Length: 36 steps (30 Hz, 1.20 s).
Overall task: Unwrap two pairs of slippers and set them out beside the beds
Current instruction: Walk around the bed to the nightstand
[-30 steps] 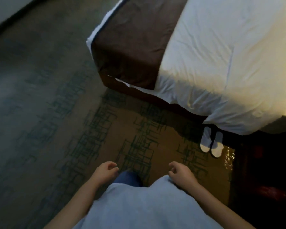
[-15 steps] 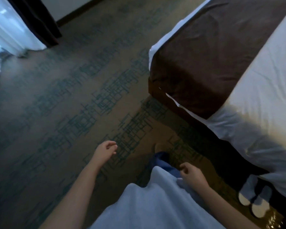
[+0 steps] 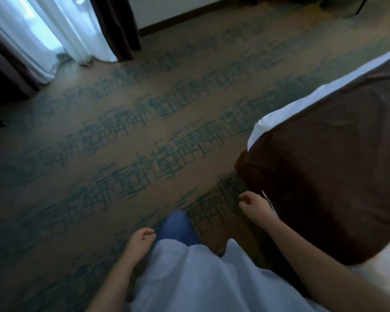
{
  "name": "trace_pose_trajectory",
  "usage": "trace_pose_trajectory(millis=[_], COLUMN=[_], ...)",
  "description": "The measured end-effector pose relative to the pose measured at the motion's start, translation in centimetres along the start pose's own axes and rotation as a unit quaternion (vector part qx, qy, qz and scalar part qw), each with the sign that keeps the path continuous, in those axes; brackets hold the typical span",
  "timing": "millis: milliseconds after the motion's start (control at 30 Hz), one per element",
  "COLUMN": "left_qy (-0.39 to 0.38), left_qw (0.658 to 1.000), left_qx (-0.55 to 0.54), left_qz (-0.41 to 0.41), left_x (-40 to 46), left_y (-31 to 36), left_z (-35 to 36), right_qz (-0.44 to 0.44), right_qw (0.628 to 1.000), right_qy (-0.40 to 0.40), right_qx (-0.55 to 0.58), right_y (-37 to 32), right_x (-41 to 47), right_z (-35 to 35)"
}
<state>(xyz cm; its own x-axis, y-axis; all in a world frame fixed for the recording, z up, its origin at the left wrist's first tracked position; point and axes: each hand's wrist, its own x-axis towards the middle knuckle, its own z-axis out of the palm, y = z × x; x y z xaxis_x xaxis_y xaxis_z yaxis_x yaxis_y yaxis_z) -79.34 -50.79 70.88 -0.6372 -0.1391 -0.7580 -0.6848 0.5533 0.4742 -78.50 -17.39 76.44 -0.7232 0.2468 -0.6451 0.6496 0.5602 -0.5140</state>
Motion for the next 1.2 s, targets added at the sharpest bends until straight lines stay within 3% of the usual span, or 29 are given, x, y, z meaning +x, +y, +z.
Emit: trace_pose_trajectory(millis=[167,267,400,667,767,933,1200], left_qy=[-0.044,-0.030,-0.080,-0.060,-0.065,-0.076,-0.080], left_qw=[0.997,0.990,0.959,0.971,0.973,0.969,0.956], left_qx=[0.051,0.117,0.238,0.140,0.124,0.160,0.234], left_qz=[0.034,0.071,0.135,0.184,0.183,0.171,0.158], left_x=[6.8,12.4,18.8,27.8,30.6,35.0,40.8], left_y=[5.4,12.1,22.4,41.6,46.5,53.1,64.7], left_z=[-4.6,-9.4,-14.2,-13.5,-12.3,-10.1,-6.0], right_qz=[0.027,0.061,0.121,0.205,0.218,0.168,0.126], right_qw=[0.998,0.994,0.984,0.951,0.944,0.963,0.965], right_qy=[-0.004,0.019,0.061,0.127,0.124,0.085,0.111], right_qx=[0.053,0.086,0.113,0.193,0.216,0.190,0.202], right_y=[-6.4,-9.7,-12.9,-16.5,-17.6,-20.4,-24.0], right_x=[8.2,11.6,14.4,21.1,26.3,36.7,48.3], right_z=[-0.2,0.2,1.0,-2.3,-5.4,-14.4,-30.1])
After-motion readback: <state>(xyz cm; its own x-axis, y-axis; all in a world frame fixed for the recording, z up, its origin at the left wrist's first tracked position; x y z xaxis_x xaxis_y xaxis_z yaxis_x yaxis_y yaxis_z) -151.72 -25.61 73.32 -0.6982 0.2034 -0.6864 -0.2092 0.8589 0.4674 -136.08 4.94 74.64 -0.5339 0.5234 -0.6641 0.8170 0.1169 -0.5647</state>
